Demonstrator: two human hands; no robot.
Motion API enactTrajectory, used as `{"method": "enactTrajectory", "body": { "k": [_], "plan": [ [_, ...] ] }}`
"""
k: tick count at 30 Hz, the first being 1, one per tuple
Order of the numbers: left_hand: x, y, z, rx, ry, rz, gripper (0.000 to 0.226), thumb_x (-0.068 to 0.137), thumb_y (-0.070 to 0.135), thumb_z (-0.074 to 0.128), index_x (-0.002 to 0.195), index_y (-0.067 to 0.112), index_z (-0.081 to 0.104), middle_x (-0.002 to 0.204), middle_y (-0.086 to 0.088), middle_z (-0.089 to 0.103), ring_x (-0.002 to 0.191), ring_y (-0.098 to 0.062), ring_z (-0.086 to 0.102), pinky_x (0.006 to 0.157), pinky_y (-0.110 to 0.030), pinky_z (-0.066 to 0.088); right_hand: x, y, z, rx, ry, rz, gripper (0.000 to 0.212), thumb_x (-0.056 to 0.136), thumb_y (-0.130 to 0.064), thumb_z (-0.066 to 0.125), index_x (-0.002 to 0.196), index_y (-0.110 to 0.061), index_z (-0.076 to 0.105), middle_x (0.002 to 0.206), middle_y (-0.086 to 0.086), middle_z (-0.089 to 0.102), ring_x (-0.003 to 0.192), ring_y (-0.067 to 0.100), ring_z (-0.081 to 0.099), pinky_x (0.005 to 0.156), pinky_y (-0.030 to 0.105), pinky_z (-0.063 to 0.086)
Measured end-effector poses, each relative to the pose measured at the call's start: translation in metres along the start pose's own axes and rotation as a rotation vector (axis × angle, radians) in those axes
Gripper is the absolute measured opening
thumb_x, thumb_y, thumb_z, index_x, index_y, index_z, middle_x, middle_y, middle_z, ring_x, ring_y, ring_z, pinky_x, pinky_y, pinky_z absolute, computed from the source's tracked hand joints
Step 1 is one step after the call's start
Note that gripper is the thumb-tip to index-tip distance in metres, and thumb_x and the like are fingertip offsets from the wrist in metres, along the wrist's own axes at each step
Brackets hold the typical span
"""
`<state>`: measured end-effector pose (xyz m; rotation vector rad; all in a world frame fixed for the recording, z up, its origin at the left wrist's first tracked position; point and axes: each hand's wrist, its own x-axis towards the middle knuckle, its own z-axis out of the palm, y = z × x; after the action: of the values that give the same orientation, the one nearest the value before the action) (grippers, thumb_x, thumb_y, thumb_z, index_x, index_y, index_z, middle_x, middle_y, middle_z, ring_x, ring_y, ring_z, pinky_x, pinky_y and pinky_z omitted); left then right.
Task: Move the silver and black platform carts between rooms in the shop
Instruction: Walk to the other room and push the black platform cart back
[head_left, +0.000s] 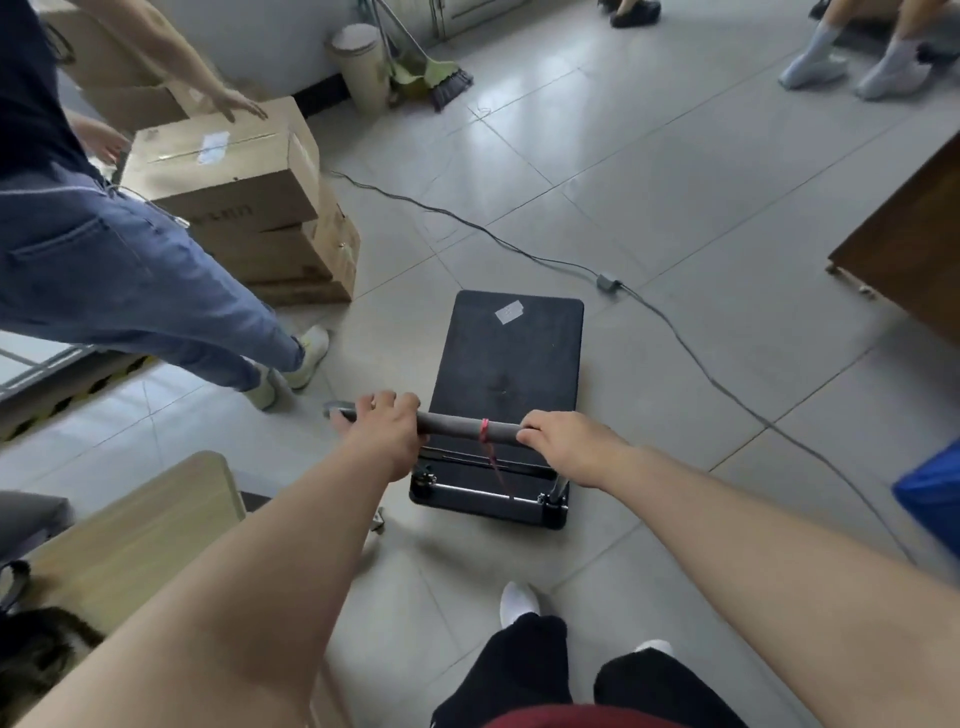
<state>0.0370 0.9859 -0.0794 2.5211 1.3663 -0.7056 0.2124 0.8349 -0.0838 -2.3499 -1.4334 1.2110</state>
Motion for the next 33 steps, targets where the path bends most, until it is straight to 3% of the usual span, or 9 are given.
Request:
{"method": "enactTrajectory", "body": {
  "k": [6,12,16,21,24,30,33],
  "plan": [
    [-0.011,0.042,0.005,-0.021,-0.020,0.050,0.033,0.096,0.042,0.046,0.124,0.025,0.042,0.133,-0.003,0.044,0.127,-0.029,0.035,0.105,-0.064,0.019,-0.021,0.033,-0.015,0.005,0.064,-0.004,0.029,0.096,-0.044,0.043,0.109,-0.021,0.055,0.093,-0.001,0.053,0.089,0.020,0.049,0.083,0.038,0.043],
    [-0.044,0.098,0.019,-0.052,-0.055,0.081,0.033,0.097,0.033,0.045,0.128,0.024,0.038,0.132,-0.005,0.043,0.125,-0.029,0.035,0.103,-0.065,0.020,-0.060,0.081,-0.017,-0.038,0.091,0.010,0.025,0.097,-0.041,0.041,0.119,-0.035,0.050,0.104,0.005,0.059,0.100,0.025,0.052,0.089,0.041,0.045],
    [-0.065,0.123,0.034,-0.043,0.005,0.117,0.038,0.097,0.029,0.047,0.134,0.025,0.035,0.137,-0.003,0.039,0.129,-0.030,0.032,0.105,-0.067,0.017,-0.094,0.104,-0.002,-0.048,0.163,0.025,0.028,0.098,-0.040,0.039,0.122,-0.031,0.050,0.105,0.007,0.059,0.102,0.028,0.053,0.086,0.039,0.043],
    [-0.087,0.153,0.046,-0.049,0.060,0.262,0.025,0.099,0.028,0.045,0.123,0.026,0.044,0.132,0.001,0.045,0.126,-0.028,0.035,0.106,-0.059,0.018,-0.134,0.139,0.014,-0.050,0.238,0.053,0.028,0.099,-0.037,0.038,0.121,-0.026,0.050,0.101,0.007,0.058,0.103,0.028,0.052,0.086,0.039,0.042],
    [-0.100,0.168,0.055,-0.085,0.108,0.377,0.016,0.097,0.027,0.047,0.113,0.024,0.050,0.122,0.005,0.054,0.118,-0.024,0.041,0.104,-0.046,0.022,-0.158,0.163,0.020,-0.032,0.251,0.081,0.027,0.099,-0.037,0.039,0.122,-0.026,0.049,0.097,0.004,0.054,0.105,0.027,0.049,0.089,0.038,0.040],
    [-0.118,0.211,0.056,-0.037,0.054,0.495,0.023,0.095,0.023,0.050,0.117,0.029,0.049,0.115,0.005,0.056,0.111,-0.021,0.045,0.099,-0.039,0.028,-0.197,0.201,0.030,-0.008,0.311,0.145,0.028,0.100,-0.036,0.036,0.125,-0.028,0.047,0.108,0.006,0.055,0.108,0.028,0.048,0.093,0.038,0.040],
    [-0.125,0.224,0.060,0.000,0.058,0.553,0.038,0.094,0.017,0.048,0.124,0.040,0.044,0.119,0.009,0.055,0.112,-0.019,0.044,0.099,-0.040,0.028,-0.215,0.214,0.035,-0.015,0.333,0.151,0.034,0.101,-0.035,0.034,0.134,-0.036,0.041,0.109,0.005,0.054,0.108,0.028,0.048,0.094,0.038,0.041]
  ]
}}
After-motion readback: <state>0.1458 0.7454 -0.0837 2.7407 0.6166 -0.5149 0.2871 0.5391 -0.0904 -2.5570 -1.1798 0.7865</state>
